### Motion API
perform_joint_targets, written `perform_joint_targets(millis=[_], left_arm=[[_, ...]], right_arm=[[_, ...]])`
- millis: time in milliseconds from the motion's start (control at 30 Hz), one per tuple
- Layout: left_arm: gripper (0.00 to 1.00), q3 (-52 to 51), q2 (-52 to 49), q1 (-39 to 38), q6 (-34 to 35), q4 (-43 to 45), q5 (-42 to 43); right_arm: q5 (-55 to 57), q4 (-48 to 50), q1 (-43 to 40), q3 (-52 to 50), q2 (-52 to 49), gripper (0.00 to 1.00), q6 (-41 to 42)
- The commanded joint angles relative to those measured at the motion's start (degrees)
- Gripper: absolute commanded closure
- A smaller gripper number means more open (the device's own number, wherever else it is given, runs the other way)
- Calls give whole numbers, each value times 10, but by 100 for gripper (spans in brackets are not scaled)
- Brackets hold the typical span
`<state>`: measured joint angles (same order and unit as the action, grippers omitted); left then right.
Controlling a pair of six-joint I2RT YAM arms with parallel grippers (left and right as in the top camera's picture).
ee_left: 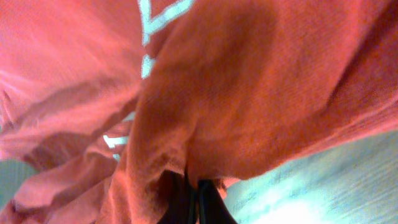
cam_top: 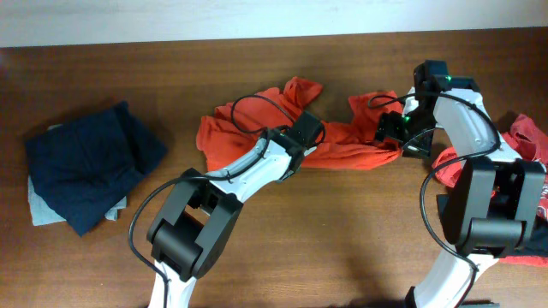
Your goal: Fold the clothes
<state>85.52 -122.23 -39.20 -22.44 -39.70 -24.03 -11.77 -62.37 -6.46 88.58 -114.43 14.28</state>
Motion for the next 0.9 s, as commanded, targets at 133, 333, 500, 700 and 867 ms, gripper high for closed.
perform_joint_targets(millis=[133,333,500,700,867], left_arm=[[100,153,105,4,5,-164,-43],[100,272,158,4,5,-283,-40],[100,279,186,5,4,-299,-41],[99,279,186,8,-11,-304,-45],[99,279,186,22,-17,-332,-106]], right_arm=[[-4,-3,-4,-2,16,21,-5],[-4,-4,-4,-2,16,21,-5],[-5,-2,-4,-2,16,22,-11],[-43,2,-4,-2,16,29,-81],[-43,13,-4,3,16,38,-78]])
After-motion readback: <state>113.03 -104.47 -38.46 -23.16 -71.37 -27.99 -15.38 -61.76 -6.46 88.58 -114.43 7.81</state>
